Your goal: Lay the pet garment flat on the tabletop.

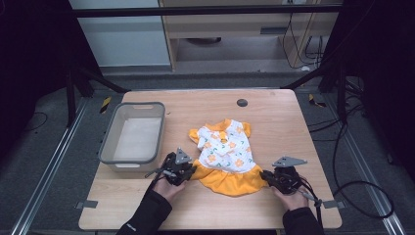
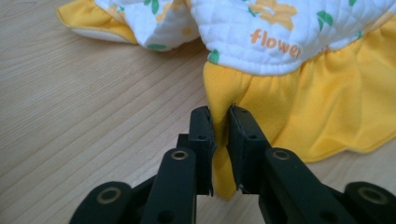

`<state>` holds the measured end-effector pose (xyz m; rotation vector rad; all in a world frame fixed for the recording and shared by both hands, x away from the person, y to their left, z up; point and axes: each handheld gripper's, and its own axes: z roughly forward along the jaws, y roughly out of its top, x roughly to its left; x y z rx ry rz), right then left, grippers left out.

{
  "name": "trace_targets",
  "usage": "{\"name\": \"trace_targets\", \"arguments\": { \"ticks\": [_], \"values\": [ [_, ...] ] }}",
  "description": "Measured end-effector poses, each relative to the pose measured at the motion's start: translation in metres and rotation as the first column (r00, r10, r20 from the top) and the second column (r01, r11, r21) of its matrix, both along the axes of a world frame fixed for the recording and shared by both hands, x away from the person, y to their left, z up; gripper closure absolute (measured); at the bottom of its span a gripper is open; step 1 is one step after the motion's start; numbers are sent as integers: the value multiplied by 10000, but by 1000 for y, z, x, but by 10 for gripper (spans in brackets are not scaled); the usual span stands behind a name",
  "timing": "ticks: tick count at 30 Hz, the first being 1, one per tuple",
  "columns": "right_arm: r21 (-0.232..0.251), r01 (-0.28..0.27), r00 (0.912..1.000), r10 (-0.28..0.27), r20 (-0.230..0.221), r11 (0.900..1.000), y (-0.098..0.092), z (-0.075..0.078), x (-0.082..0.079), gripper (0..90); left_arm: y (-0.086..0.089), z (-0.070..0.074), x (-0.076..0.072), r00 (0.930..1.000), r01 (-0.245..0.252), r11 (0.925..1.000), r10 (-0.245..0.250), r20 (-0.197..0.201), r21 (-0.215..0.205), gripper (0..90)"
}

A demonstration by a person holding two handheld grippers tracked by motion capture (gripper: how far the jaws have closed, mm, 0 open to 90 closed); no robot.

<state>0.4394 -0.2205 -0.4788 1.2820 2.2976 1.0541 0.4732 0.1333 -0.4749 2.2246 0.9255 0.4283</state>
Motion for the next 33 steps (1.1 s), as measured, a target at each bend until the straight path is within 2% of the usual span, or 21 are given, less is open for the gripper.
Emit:
{"name": "trace_targets", "arguments": {
  "ticks": [3,6,7,10,12,15,18,20,24,26,27,30,33],
  "values": [
    [-373,40,9993,-26,365,9993,4,-2,0,760,1,-1,-2,9993,251,9997,-250,274,-18,717],
    [-210,72,9931,-47,1171,9998,3,2,-7,639,6,2,-8,9974,320,9995,-320,649,16,635],
    [-104,67,9905,-52,1375,9999,2,3,-10,609,8,4,-11,9963,319,9993,-333,791,193,613],
    [139,-14,9876,-8,1572,9999,-1,6,-20,558,15,6,-23,9922,258,9994,-284,1218,233,542],
    [196,-68,9890,38,1481,9998,-4,5,-24,553,18,6,-29,9924,345,9993,-358,1176,126,520],
    [183,-133,9921,110,1247,9997,-3,2,-26,548,18,1,-35,9948,560,9984,-557,854,-8,515],
    [155,-362,9933,343,1101,9992,1,-1,-29,532,14,-6,-34,9956,622,9978,-636,695,216,510],
    [247,-602,9911,568,1200,9979,4,-1,-32,517,12,-10,-31,9963,561,9979,-580,627,315,512],
    [570,-985,9902,922,1050,9935,14,-4,-39,484,10,-18,-28,9973,565,9965,-593,433,613,590],
    [564,-1196,9890,1139,947,9912,20,-7,-41,477,10,-19,-27,9981,559,9970,-571,216,538,655],
    [610,-1315,9883,1260,860,9894,25,-9,-42,477,10,-19,-27,9981,544,9971,-558,260,532,677],
    [378,-1704,9832,1674,721,9846,37,-13,-42,485,9,-18,-28,9982,562,9972,-573,198,490,753],
    [236,-1994,9787,1979,552,9796,45,-16,-41,542,8,-18,-28,9981,613,9969,-617,53,490,824]
  ]
}}
